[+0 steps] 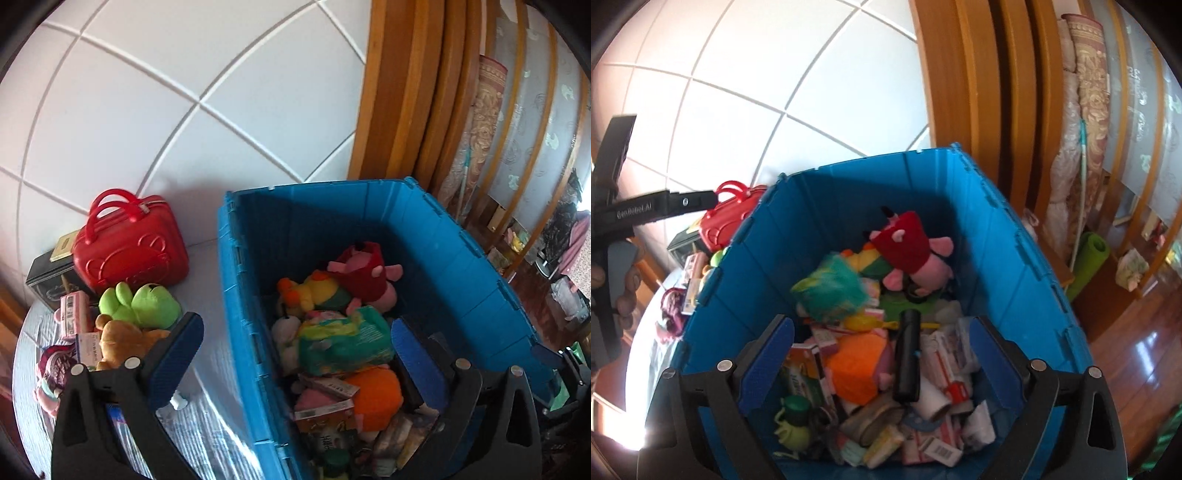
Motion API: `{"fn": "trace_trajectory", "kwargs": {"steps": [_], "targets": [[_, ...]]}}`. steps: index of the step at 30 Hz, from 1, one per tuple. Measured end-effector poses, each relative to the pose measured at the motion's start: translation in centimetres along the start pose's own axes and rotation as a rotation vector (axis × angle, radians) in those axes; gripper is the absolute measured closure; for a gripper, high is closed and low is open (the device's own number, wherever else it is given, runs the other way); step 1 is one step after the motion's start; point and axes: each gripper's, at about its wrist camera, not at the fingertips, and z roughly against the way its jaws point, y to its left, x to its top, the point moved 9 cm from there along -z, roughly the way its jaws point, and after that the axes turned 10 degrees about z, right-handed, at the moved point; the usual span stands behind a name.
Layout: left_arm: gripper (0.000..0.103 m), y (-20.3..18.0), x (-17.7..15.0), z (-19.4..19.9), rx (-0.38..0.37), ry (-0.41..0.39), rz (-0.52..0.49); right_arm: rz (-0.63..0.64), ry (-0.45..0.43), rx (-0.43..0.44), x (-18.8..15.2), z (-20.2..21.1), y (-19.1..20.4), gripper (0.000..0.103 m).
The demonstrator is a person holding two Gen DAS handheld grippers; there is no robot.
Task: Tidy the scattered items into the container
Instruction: 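Open both tools to drop the snack bag and umbrella into the crate, then move both tools back over the items on the bed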
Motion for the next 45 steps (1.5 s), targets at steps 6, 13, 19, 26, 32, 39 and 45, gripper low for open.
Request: {"fn": "trace_trajectory", "kwargs": {"steps": [6,13,19,26,32,39,45], "targets": [[0.0,8.0,-2.1,1.5,0.082,0.003,0.093,0.067,-0.021,0.043,1.5,-0.2,4.4,0.003],[0.0,17.9,-5.3,4.6,0.198,-0.02,0.16,0.131,-0.058,0.114,3.4,-0.6,11.9,0.002],[0.0,26.6,-7.9,7.1,0.274,-0.012,0.258,0.222,-0.063,0.196,4.6,-1.5,20.3,0.002],[0.0,36.0,-11.2,9.5,0.352,-0.002,0.342,0.303,-0.049,0.277,4.6,-3.2,29.9,0.002],[0.0,41.4,-13.5,10.3,0.378,0.023,0.378,0.354,-0.021,0.309,2.9,-5.6,36.8,0.002],[0.0,45.3,-15.0,8.9,0.331,0.061,0.369,0.357,0.073,0.294,-1.9,-11.9,41.4,0.002],[0.0,49.6,-16.7,5.1,0.301,0.125,0.37,0.369,0.144,0.255,-5.0,-17.5,45.3,0.002]]}}
